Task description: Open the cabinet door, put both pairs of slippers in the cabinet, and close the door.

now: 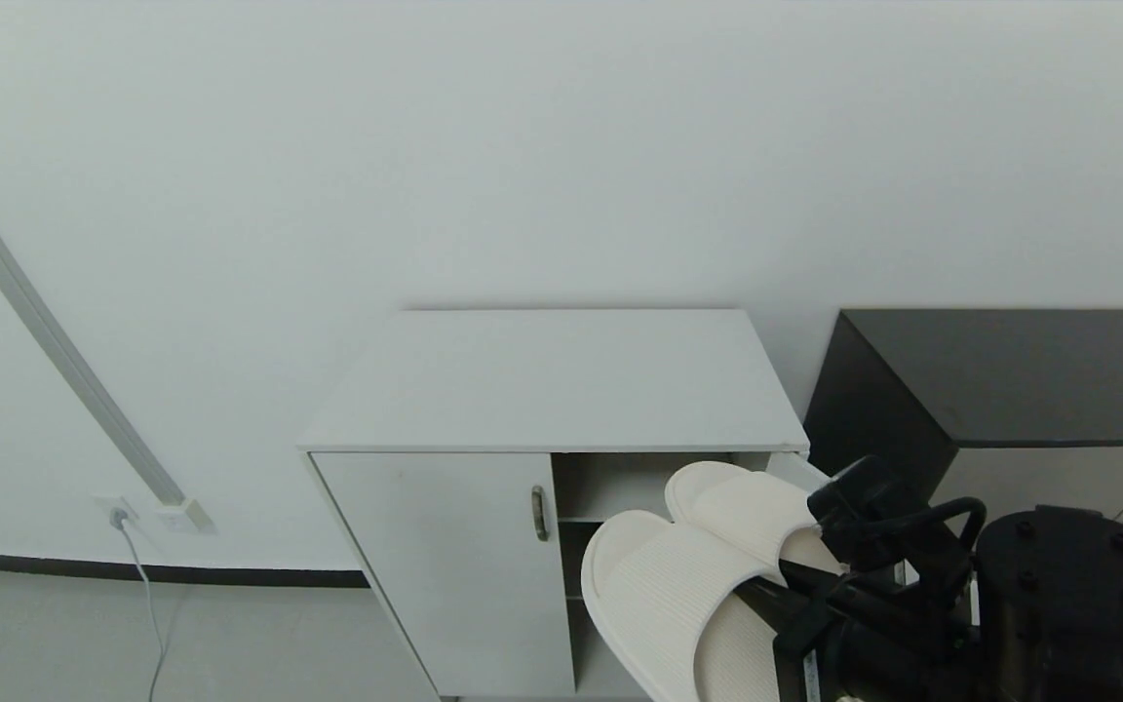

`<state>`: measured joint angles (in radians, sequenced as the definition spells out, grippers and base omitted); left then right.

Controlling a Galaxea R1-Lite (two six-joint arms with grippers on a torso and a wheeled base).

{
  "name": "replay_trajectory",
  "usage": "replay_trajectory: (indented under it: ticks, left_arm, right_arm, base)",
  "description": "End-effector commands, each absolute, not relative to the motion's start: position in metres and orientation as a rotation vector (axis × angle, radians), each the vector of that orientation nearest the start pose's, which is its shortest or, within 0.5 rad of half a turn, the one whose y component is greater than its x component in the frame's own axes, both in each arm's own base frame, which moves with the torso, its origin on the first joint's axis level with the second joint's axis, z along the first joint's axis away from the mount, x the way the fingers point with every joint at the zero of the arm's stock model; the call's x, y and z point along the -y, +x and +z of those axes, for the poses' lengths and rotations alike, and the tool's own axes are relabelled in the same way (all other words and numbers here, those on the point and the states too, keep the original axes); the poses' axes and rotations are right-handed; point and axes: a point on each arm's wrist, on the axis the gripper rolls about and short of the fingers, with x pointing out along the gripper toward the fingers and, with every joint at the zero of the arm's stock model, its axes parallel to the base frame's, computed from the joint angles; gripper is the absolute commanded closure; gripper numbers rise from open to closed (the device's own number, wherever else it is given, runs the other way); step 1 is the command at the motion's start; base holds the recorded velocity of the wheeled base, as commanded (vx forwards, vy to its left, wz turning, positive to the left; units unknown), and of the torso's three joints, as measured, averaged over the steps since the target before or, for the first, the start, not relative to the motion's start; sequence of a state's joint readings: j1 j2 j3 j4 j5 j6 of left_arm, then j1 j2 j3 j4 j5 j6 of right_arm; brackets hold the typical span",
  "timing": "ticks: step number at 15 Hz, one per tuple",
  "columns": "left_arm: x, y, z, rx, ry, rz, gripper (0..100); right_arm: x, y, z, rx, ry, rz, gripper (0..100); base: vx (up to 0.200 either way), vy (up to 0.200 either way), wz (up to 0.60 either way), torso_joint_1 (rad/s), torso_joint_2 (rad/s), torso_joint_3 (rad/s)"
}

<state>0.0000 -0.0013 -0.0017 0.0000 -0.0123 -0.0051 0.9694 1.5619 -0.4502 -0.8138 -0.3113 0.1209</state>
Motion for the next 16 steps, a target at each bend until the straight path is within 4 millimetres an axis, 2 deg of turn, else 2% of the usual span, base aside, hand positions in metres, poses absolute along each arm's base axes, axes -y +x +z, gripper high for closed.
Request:
replay_trajectory:
  ticks: [1,8,16]
  left_arm:
    - [0.0003,-0.0229,0.0759,0.001,-0.006,-0.012,100]
    - [0.0003,-0.0229,0.0759,0.001,-0.006,-0.012,100]
    - [0.0003,-0.0229,0.0759,0.001,-0.006,-0.014,100]
  right_arm:
    - [-0.1938,0.1404,0.1455,-0.287,-0.069,0.639,100]
    - [-0.1939,0.1405,0.1444,-0.290,-0.072,0.639,100]
    - [-0.1945,0.1409,0.1403,-0.292,-0.081,0.638,100]
  base:
    - [0.000,0.000,0.00,0.000,0.00,0.000]
    - [0.000,0.000,0.00,-0.132,0.31,0.169]
    - [0.000,0.000,0.00,-0.223,0.53,0.308]
